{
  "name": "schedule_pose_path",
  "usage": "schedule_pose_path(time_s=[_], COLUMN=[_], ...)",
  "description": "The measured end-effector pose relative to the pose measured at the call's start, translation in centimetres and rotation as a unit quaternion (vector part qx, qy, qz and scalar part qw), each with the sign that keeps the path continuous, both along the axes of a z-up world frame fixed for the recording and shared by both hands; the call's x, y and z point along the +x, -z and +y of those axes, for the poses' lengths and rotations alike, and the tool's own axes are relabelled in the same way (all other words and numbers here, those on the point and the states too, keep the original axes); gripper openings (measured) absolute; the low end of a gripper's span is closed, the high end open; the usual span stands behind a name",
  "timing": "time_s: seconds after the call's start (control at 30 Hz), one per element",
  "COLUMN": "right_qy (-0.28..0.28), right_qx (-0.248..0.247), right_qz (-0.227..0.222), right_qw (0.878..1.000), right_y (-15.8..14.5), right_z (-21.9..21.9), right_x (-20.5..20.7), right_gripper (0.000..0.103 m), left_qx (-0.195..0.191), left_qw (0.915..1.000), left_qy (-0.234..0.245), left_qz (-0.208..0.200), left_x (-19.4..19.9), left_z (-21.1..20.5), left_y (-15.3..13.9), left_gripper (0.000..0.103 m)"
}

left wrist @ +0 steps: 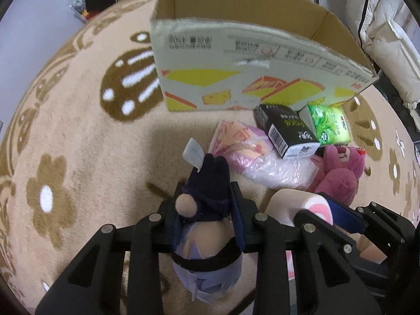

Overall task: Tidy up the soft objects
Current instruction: 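Grasp the purple-haired doll with the left tool while the right tool grasps the pink swirl cushion, then carry the doll and cushion over the box and release both inside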

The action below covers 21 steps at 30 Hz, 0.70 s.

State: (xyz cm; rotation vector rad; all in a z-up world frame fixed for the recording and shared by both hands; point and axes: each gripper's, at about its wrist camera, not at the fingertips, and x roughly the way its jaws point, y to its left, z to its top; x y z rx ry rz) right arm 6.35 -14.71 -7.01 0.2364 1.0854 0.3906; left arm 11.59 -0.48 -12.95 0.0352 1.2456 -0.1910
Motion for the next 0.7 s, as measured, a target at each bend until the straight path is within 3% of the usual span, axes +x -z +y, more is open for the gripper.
schedule_pose_path(time_s=[0.2,0.5,0.7], right_qy=[-0.001,0.006,0.017], right_qx=[-0.013,-0.002,-0.012], right_qz=[-0.026,-0.051,-0.086], right_qw=[1.000,0.999,0.996], right_y=[-1.1,-3.0,-5.1], right_z=[0.0,-0.8,-1.4], right_x=[-0.4,-1.5,-1.8], right_gripper=[0.023,0.018,0.018], left_qx=[-0.020,-0.015,-0.004], left_qw=[0.9994,0.9957,0.9942], left_qy=[-0.009,-0.017,-0.008], left_qz=[-0.025,-0.090,-0.107], left_x=[-0.4,-0.9,-0.9], left_z=[0.5,1.0,1.5], left_y=[-1.6,-4.9,-7.3], left_gripper=[0.030,0.030,0.030])
